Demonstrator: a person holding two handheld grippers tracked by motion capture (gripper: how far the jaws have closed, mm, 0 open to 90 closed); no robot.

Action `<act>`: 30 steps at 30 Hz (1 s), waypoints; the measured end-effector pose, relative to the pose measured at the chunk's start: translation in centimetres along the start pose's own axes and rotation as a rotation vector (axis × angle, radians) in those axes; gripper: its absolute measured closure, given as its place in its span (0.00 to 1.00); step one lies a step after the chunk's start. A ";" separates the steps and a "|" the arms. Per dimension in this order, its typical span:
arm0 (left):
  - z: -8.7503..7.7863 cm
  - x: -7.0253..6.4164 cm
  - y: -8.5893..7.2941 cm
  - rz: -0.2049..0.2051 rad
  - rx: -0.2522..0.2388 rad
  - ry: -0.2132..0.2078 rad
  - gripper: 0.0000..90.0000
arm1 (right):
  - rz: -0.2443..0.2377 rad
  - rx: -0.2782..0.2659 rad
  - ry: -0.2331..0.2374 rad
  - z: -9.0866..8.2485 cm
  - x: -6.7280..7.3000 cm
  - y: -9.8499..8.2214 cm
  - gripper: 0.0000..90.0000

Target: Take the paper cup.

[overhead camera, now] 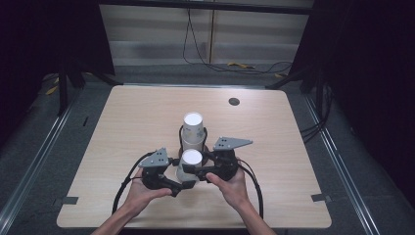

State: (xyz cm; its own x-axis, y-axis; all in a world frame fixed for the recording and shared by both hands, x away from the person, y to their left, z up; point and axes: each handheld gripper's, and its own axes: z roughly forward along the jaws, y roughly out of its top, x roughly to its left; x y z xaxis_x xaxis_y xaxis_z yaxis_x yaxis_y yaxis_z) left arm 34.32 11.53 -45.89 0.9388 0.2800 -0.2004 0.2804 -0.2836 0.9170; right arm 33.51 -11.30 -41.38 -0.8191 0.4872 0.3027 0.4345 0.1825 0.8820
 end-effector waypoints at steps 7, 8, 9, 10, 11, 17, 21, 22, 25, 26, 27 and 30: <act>0.0 -0.1 0.0 0.015 0.000 0.003 0.24 | 0.004 -0.001 0.013 0.2 0.2 0.0 0.40; 0.0 -0.1 0.0 0.009 -0.006 0.001 0.24 | 0.002 0.000 0.015 0.3 0.3 0.0 0.40; 0.0 -0.1 0.1 0.001 -0.007 0.003 0.23 | 0.000 -0.001 0.015 0.3 0.3 0.0 0.40; 0.0 0.0 0.0 0.010 -0.004 0.000 0.23 | 0.003 -0.002 0.016 0.3 0.3 0.0 0.40; -0.1 0.0 0.0 0.011 -0.007 0.000 0.25 | 0.001 -0.003 0.015 0.2 0.4 0.0 0.40; -0.1 0.0 0.0 0.013 -0.006 0.001 0.27 | 0.007 -0.002 0.017 0.2 0.2 0.0 0.39; -0.2 -0.1 0.0 0.025 -0.009 0.002 0.29 | 0.016 -0.005 0.025 0.2 0.1 0.0 0.38; -0.2 -0.1 0.0 0.026 -0.009 0.002 0.30 | 0.016 -0.005 0.025 0.2 0.1 0.0 0.38; -0.2 0.0 0.0 0.018 -0.007 -0.005 0.30 | 0.028 -0.003 0.026 0.2 0.0 0.0 0.36; -0.2 0.0 0.0 0.021 0.002 -0.003 0.30 | 0.012 0.005 0.023 0.2 0.1 0.0 0.35; -0.2 0.0 0.0 0.020 0.005 -0.008 0.30 | 0.012 0.005 0.023 0.2 0.1 0.0 0.35; -0.1 0.0 -0.1 0.014 0.014 -0.012 0.30 | 0.017 0.004 0.017 0.2 0.0 0.0 0.27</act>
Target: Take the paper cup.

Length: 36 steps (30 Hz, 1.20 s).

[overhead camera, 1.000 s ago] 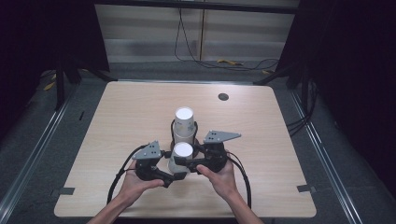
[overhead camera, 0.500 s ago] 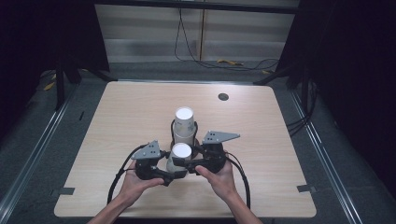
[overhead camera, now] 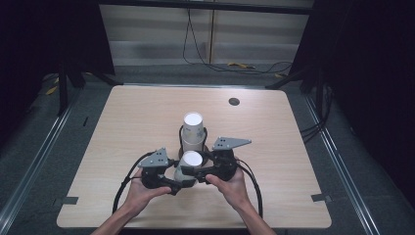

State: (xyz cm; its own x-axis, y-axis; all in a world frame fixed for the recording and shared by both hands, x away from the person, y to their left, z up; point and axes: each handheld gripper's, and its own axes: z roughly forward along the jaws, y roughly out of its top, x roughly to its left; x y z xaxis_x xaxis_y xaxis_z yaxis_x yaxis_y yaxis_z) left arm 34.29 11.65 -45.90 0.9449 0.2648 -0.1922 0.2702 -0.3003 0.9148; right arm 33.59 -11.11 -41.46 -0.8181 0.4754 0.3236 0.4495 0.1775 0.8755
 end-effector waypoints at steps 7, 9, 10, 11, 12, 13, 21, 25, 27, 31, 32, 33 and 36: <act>0.0 0.2 0.0 0.001 0.020 0.001 0.31 | 0.011 -0.004 -0.019 -0.3 -0.3 0.0 0.22; -0.2 0.3 0.0 -0.002 0.020 0.007 0.31 | 0.013 -0.008 -0.019 -0.5 -0.4 0.1 0.22; -0.3 0.4 0.0 -0.007 0.014 0.008 0.31 | 0.017 -0.012 -0.021 -0.7 -0.5 0.1 0.21; -0.3 0.4 0.0 -0.007 0.014 0.008 0.31 | 0.017 -0.012 -0.021 -0.7 -0.5 0.1 0.21; -0.4 0.4 0.0 -0.005 0.018 0.012 0.31 | 0.019 -0.014 -0.019 -0.7 -0.5 0.1 0.21; -0.4 0.4 0.0 -0.006 0.019 0.010 0.31 | 0.016 -0.013 -0.020 -0.8 -0.6 0.1 0.21; -0.8 0.6 -0.1 -0.011 0.055 0.020 0.31 | 0.020 -0.011 -0.014 -1.4 -0.8 0.2 0.22; -1.0 0.9 -0.1 -0.025 0.075 0.045 0.32 | 0.020 -0.017 -0.020 -1.8 -0.9 0.2 0.22; -1.2 0.9 -0.1 -0.025 0.087 0.048 0.32 | 0.025 -0.017 -0.022 -2.1 -1.1 0.3 0.22; -1.5 1.2 0.0 -0.029 0.104 0.056 0.32 | 0.024 -0.012 -0.027 -2.6 -1.4 0.2 0.22; -1.5 1.2 0.0 -0.038 0.108 0.059 0.32 | 0.024 -0.005 -0.030 -2.7 -1.5 0.2 0.21; -1.5 1.3 -0.1 -0.039 0.121 0.057 0.32 | 0.024 -0.005 -0.030 -2.7 -1.5 0.2 0.21; -1.5 1.3 -0.2 -0.040 0.140 0.055 0.32 | 0.014 0.022 -0.040 -2.8 -1.7 0.1 0.19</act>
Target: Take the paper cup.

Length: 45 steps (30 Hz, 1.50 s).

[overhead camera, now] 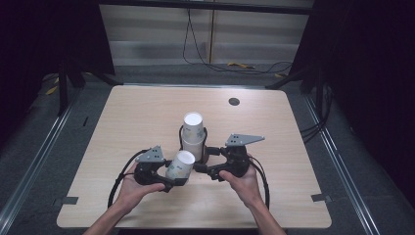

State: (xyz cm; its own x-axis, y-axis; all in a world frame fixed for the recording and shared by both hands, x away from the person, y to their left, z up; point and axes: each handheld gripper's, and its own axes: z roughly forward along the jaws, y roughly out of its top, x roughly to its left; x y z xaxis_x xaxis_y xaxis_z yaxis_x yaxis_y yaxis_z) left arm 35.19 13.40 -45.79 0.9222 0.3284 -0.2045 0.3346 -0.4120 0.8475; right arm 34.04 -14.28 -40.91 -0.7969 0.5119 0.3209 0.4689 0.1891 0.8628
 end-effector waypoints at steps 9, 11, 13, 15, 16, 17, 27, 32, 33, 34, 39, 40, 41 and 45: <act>-0.7 0.1 0.2 0.011 0.044 -0.007 0.31 | 0.005 0.060 0.003 0.0 -0.5 -0.1 0.17; -0.9 0.1 0.4 0.024 0.058 0.004 0.31 | 0.004 0.076 -0.003 -0.1 -0.7 -0.1 0.16; -1.0 0.1 0.7 0.040 0.068 0.005 0.31 | -0.001 0.086 -0.010 -0.1 -0.7 -0.2 0.16; -1.0 0.2 0.9 0.041 0.071 0.021 0.31 | -0.005 0.090 -0.016 -0.1 -0.7 -0.2 0.16; -0.9 0.2 1.0 0.046 0.074 0.016 0.31 | -0.009 0.098 -0.023 -0.2 -0.8 -0.2 0.16; -0.9 0.3 1.0 0.057 0.087 0.021 0.31 | -0.009 0.098 -0.023 -0.2 -0.8 -0.2 0.16; -0.9 1.0 2.0 0.085 0.141 0.032 0.31 | -0.046 0.160 -0.028 0.1 -0.6 -0.3 0.19; -0.7 1.0 3.0 0.104 0.157 0.032 0.31 | -0.058 0.196 -0.021 0.3 -0.5 -0.4 0.20; -0.6 1.0 3.2 0.107 0.167 0.028 0.31 | -0.061 0.199 -0.023 0.4 -0.5 -0.4 0.19; -0.5 0.9 3.4 0.117 0.175 0.035 0.31 | -0.070 0.214 -0.022 0.4 -0.4 -0.4 0.19; 0.2 0.7 3.5 0.138 0.203 0.022 0.31 | -0.079 0.233 -0.031 0.5 -0.4 -0.5 0.20; 0.3 0.6 3.5 0.140 0.213 0.022 0.31 | -0.086 0.242 -0.031 0.6 -0.4 -0.6 0.22; 0.5 0.6 3.5 0.150 0.220 0.023 0.31 | -0.086 0.242 -0.031 0.6 -0.4 -0.6 0.22; 0.9 0.3 3.2 0.169 0.255 0.015 0.31 | -0.100 0.266 -0.023 0.8 -0.3 -0.6 0.23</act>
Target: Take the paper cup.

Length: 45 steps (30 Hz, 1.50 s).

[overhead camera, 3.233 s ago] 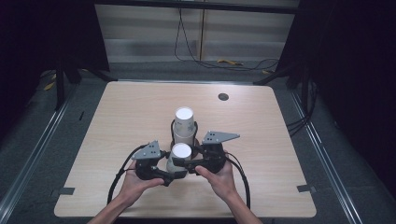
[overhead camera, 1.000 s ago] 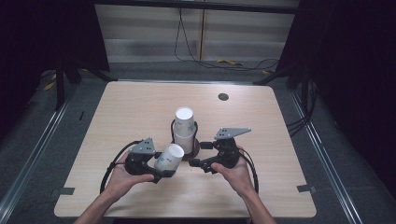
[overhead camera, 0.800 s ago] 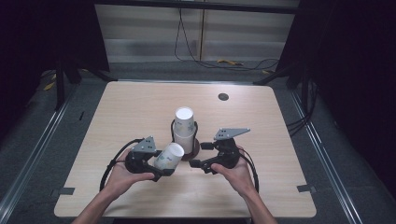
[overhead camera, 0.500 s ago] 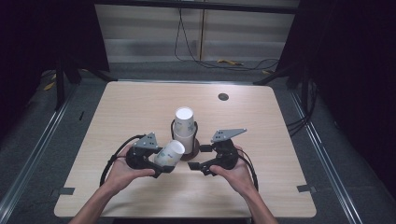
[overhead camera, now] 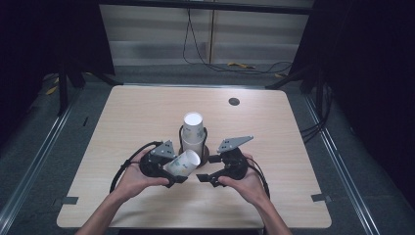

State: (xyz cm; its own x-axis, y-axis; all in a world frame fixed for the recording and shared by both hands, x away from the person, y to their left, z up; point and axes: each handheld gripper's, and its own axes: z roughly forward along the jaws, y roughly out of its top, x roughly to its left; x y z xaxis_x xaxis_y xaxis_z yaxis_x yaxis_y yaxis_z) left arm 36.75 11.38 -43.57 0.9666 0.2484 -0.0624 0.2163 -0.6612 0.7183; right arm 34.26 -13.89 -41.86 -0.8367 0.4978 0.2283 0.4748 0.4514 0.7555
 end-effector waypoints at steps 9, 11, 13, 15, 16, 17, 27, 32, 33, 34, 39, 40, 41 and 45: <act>0.8 -0.4 -0.3 0.008 0.034 -0.004 0.31 | -0.015 0.062 0.034 0.6 0.0 -0.1 0.26; 1.0 -0.5 -0.3 0.021 0.049 -0.005 0.32 | -0.025 0.081 0.031 0.7 0.0 -0.2 0.25; 1.2 -0.6 -0.3 0.028 0.057 -0.008 0.32 | -0.032 0.094 0.023 0.8 0.1 -0.2 0.23; 1.4 -0.8 -0.3 0.031 0.057 -0.007 0.32 | -0.035 0.113 0.015 1.0 0.2 -0.3 0.19; 1.4 -0.9 -0.3 0.034 0.066 -0.010 0.32 | -0.035 0.113 0.015 1.0 0.2 -0.3 0.19; 1.6 -0.9 -0.3 0.043 0.066 -0.009 0.32 | -0.042 0.122 0.012 1.0 0.2 -0.3 0.18; 2.4 -1.6 -0.3 0.076 0.092 -0.026 0.32 | -0.071 0.196 0.017 1.6 0.3 -0.5 0.17; 2.8 -1.8 -0.4 0.080 0.105 -0.032 0.32 | -0.073 0.209 0.026 1.7 0.3 -0.6 0.25; 2.9 -1.8 -0.4 0.088 0.109 -0.031 0.32 | -0.074 0.211 0.036 1.7 0.2 -0.6 0.26; 3.0 -1.9 -0.4 0.089 0.118 -0.032 0.32 | -0.072 0.221 0.040 1.7 0.2 -0.6 0.26; 3.1 -2.2 -0.4 0.107 0.124 -0.030 0.32 | -0.075 0.255 0.059 2.1 0.2 -0.8 0.26; 3.2 -2.2 -0.4 0.108 0.122 -0.031 0.32 | -0.072 0.268 0.056 2.1 0.2 -0.8 0.26; 3.2 -2.3 -0.4 0.108 0.126 -0.028 0.32 | -0.076 0.273 0.057 2.1 0.2 -0.8 0.26; 3.3 -2.5 -0.3 0.128 0.141 -0.033 0.32 | -0.081 0.288 0.058 2.3 0.2 -0.9 0.24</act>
State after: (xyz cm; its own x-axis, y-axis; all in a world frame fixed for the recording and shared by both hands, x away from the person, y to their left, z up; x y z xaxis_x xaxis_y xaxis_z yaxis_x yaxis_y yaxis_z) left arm 34.70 8.63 -45.88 0.9909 0.1343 -0.0010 0.1063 -0.7793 0.6175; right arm 34.27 -12.49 -43.90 -0.8850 0.4128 0.2153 0.4573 0.6835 0.5690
